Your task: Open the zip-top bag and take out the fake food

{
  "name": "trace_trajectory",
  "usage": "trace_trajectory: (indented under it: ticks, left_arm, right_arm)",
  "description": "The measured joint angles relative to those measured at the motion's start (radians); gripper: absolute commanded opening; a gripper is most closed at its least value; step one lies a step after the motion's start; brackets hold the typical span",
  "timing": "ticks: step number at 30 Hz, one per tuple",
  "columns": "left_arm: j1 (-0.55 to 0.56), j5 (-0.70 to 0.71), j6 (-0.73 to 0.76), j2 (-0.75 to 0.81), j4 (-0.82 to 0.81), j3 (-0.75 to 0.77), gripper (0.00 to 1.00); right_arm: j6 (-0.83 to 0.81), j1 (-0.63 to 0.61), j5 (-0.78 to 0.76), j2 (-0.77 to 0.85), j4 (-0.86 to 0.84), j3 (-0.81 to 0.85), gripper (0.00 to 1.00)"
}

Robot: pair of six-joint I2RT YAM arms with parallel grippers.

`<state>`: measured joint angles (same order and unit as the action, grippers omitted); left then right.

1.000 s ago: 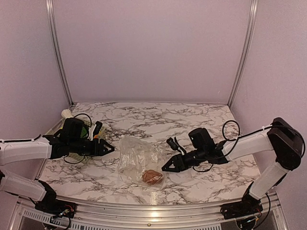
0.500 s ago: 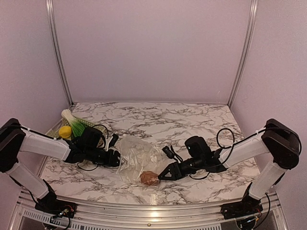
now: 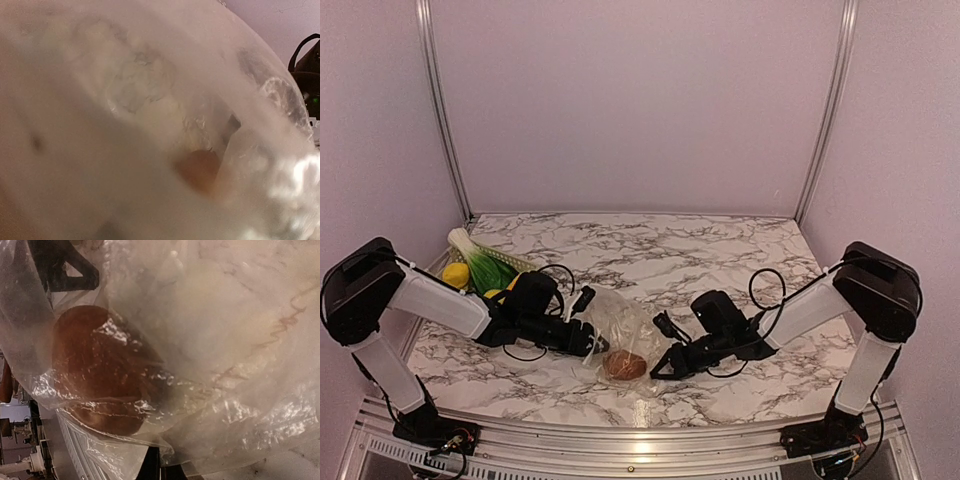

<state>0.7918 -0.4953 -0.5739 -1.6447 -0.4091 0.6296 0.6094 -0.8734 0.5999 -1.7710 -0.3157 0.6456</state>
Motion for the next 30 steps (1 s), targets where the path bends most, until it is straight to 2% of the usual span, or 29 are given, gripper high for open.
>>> trace_trajectory:
  ticks: [11,20,26,30]
  left_arm:
    - [0.088,-0.019,0.069,-0.064,-0.005,0.072,0.49]
    - [0.096,-0.04,0.092,0.019,-0.005,0.041,0.48]
    - [0.085,0.069,0.074,0.017,0.014,0.05,0.46]
    - [0.085,0.14,0.066,-0.037,0.041,0.109,0.45]
  right_arm:
    - [-0.099,0.0,-0.066,-0.023,0.146,0.11,0.0]
    - [-0.192,-0.001,-0.133,-0.019,0.243,0.158,0.0]
    - [-0.24,-0.003,-0.181,-0.008,0.281,0.171,0.0]
    - [-0.263,-0.003,-0.209,-0.004,0.308,0.182,0.0]
